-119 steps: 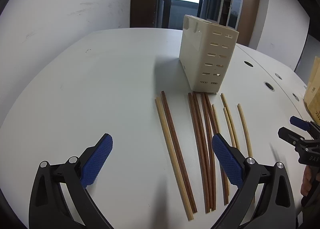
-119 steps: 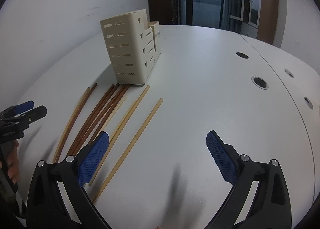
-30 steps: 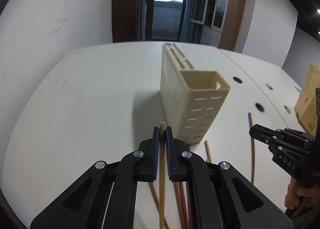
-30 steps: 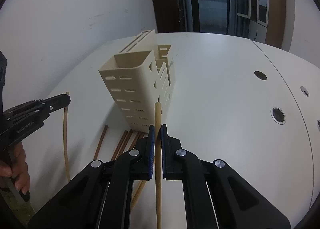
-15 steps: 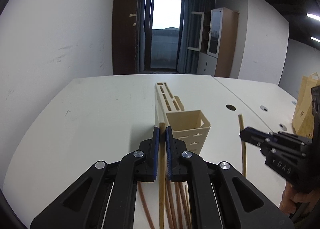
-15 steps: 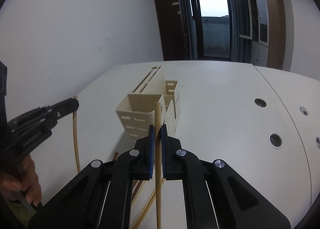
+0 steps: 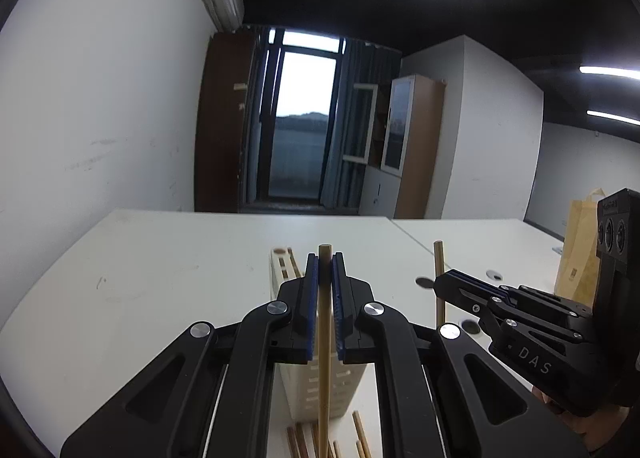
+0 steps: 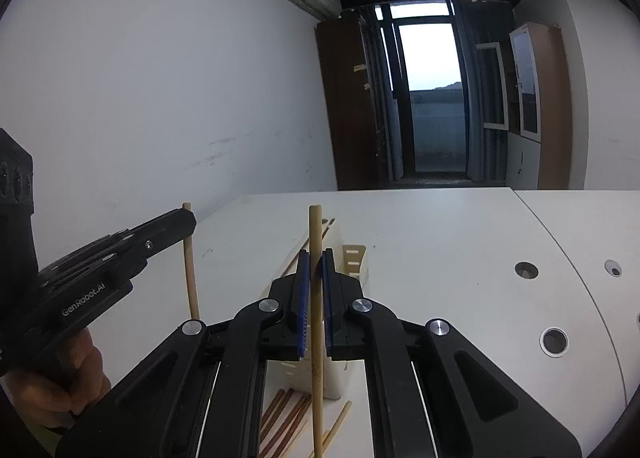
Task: Organize utensils
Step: 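Lift the bamboo chopstick with the right tool and lower it into the holder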
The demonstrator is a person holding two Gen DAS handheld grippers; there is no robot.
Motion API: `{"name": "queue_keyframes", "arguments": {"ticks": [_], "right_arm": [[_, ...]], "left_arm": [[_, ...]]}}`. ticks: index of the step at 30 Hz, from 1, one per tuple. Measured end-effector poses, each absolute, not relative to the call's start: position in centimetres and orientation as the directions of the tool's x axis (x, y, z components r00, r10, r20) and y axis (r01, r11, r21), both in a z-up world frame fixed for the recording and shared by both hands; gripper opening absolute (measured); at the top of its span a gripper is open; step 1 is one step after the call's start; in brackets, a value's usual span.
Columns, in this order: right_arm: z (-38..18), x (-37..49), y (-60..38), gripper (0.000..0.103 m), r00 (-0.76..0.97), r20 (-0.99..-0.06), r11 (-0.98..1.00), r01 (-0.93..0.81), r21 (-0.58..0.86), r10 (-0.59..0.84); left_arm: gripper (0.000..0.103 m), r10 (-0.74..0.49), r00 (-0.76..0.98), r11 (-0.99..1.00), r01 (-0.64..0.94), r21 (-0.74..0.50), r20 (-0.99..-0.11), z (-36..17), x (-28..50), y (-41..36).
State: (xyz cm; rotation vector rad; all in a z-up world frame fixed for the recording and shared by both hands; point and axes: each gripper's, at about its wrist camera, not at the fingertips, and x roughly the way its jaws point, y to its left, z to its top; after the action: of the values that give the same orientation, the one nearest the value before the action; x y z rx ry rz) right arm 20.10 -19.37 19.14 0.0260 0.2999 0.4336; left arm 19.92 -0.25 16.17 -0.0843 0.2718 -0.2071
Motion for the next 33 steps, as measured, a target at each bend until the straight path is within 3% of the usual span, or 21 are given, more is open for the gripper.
{"name": "queue_keyframes", "arguments": {"ticks": [12, 16, 28, 33], "right_arm": [[21.2, 21.2, -18.8, 0.007, 0.87, -0.134, 0.881, -0.47, 0.06, 0.474], [21.7, 21.4, -19.0, 0.007, 0.872, -0.08, 0.875, -0.478, 0.072, 0.483], [23.3, 20.7, -20.9, 0.007, 0.851, 0.223, 0.857, -0.505, 0.101, 0.476], [23.3, 21.5, -20.9, 0.007, 0.841, 0.282, 0.86, -0.503, 0.09, 0.463]], "left_arm": [[0.006, -0.181, 0.98, 0.982, 0.175, -0.075, -0.085, 18.3, 18.9, -1.1], [0.006, -0.147, 0.989, 0.986, 0.149, -0.074, 0.034, 18.5, 17.5, -1.2], [0.006, -0.071, 0.938, 0.98, 0.129, -0.149, 0.34, 19.2, 15.4, -1.5], [0.006, -0.058, 0.931, 0.976, 0.128, -0.174, 0.36, 19.1, 17.0, -1.8]]}}
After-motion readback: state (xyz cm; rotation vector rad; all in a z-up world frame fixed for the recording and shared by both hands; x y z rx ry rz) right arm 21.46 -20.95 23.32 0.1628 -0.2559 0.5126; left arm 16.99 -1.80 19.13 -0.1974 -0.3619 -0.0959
